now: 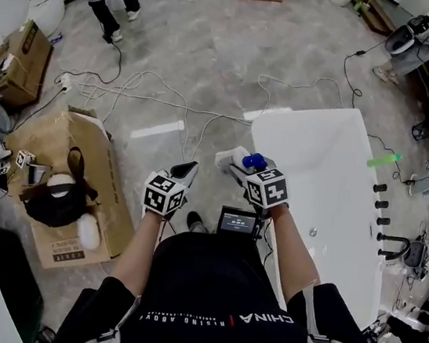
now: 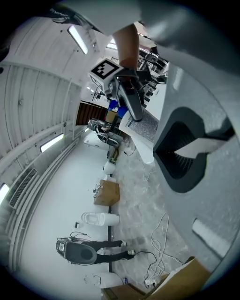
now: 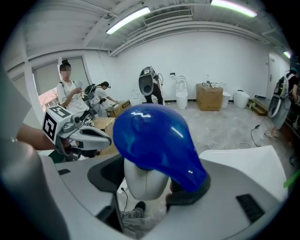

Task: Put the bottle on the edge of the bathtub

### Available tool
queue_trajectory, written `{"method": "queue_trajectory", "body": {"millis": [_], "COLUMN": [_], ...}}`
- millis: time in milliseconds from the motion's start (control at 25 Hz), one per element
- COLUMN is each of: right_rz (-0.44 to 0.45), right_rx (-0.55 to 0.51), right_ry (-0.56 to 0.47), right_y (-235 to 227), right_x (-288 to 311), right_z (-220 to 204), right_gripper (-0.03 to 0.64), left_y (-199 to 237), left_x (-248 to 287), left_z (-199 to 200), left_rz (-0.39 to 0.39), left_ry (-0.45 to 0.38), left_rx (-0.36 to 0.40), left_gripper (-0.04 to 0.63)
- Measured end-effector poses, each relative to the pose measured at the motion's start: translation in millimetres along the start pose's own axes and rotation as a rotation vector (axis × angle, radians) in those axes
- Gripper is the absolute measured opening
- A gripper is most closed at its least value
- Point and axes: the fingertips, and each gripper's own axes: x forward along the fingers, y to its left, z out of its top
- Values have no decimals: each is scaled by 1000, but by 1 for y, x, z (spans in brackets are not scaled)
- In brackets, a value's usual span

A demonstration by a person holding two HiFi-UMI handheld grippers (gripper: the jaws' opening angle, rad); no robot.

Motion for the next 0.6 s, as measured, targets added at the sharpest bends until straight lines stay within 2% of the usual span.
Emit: {"method": "queue_trajectory", "body": {"millis": [320,600], "right_rz": [-12,0], "right_rx": [32,42], "right_ry": [-7,4], "right_y": [-26,-67], "right_x": [27,72], "right_z": [30,66], "right_gripper": [273,273], "left_y": [32,77], "left_x": [32,75], "left_z": [23,53], "left_rz": [-33,-27], "left_ry": [18,41], "left_rx": [2,3], "left_gripper": [9,9]}}
